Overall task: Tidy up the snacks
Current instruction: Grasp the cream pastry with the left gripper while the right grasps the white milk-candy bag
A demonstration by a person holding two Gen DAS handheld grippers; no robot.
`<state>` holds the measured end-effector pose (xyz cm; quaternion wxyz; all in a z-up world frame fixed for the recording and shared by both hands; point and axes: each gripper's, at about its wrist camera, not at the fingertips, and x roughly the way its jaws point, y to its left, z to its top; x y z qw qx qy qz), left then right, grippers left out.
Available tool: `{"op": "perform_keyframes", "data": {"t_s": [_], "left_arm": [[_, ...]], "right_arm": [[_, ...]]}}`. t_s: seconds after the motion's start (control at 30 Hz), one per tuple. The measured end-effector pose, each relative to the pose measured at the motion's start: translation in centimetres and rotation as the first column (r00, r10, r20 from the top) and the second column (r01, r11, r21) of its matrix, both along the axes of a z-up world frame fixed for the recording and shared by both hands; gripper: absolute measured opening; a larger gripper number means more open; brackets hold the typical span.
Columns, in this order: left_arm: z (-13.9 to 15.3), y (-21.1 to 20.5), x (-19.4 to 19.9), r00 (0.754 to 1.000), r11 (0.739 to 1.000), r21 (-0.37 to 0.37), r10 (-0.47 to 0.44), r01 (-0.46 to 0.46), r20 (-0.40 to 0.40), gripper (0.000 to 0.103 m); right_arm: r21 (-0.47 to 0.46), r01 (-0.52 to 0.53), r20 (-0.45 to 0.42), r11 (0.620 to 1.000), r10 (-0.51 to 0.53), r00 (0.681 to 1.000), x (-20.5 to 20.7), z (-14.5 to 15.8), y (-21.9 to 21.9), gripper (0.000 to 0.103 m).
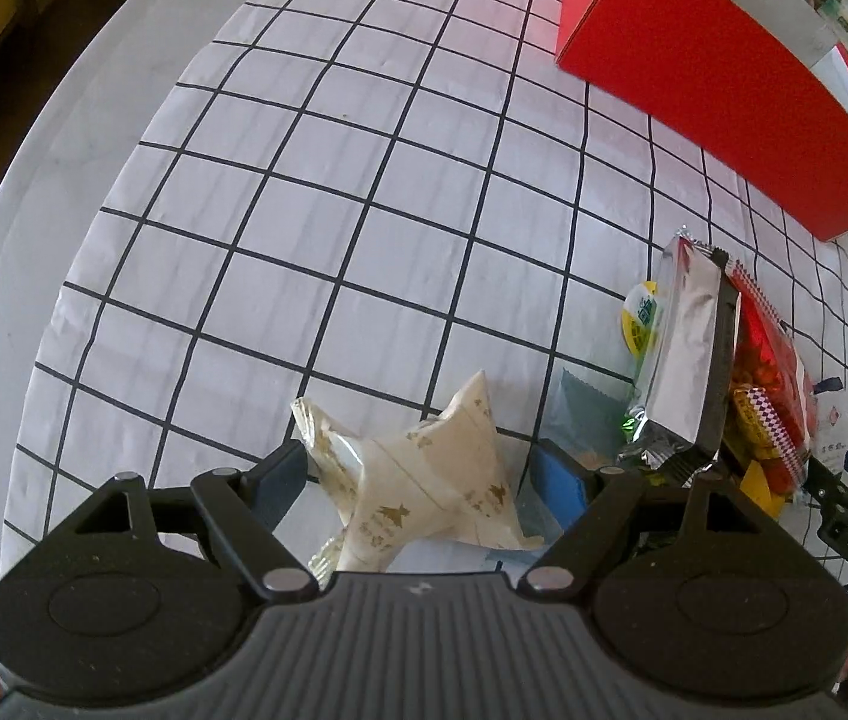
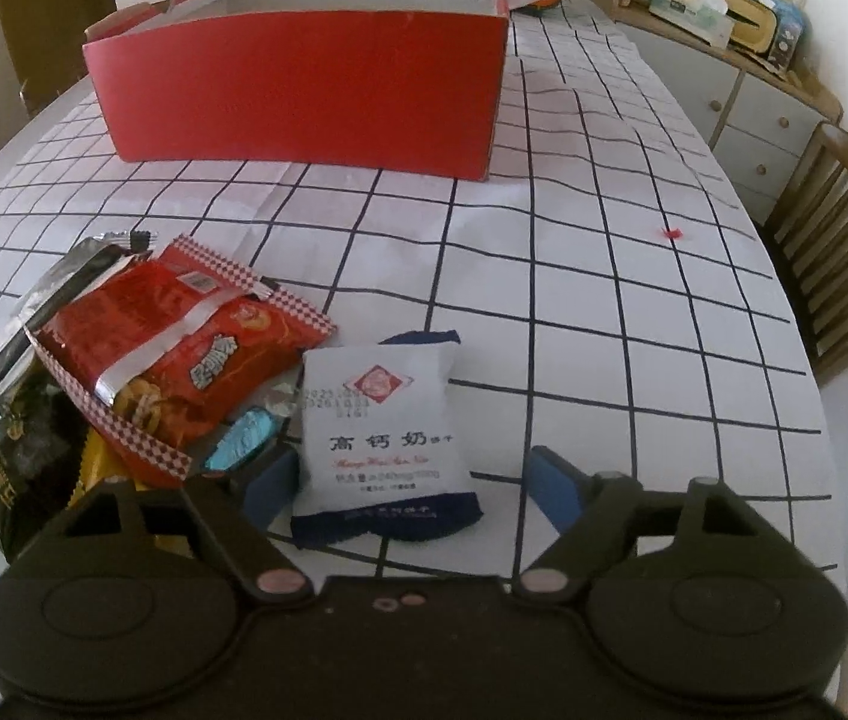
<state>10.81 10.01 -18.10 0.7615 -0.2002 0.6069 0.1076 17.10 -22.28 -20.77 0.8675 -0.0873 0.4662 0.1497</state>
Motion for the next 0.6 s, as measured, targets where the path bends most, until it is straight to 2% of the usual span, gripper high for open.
{"op": "perform_keyframes", "data": {"t_s": [0.1, 0.13, 0.27, 0.6], "left_arm": [[0.1, 0.0, 0.0, 1.000, 1.000, -0.007, 0.000, 0.000, 0.000, 0.080], [0.2, 0.0, -0.1, 1.000, 1.000, -0.011, -0.002, 0.002, 0.002, 0.078], [0.7, -0.2, -0.3, 1.000, 1.000, -0.012, -0.018, 0.018, 0.011, 0.063], [0.9, -0.1, -0.9, 1.000, 1.000, -0.012, -0.006, 0.006, 0.013, 0.060]], "right_arm": [[0.021, -0.013, -0.003, 1.000, 0.013, 1.000, 0.0, 0.1, 0.0, 0.073], [0.027, -0.014, -0.002, 1.000, 0.014, 1.000, 0.0, 0.1, -0.1, 0.064], [0.029, -0.016, 0.012, 0.999, 0.016, 1.000, -0.3, 0.3, 0.0, 0.052], [0.075, 0.044, 0.019, 0.996, -0.046, 0.999, -1.1, 1.1, -1.2, 0.047]]}}
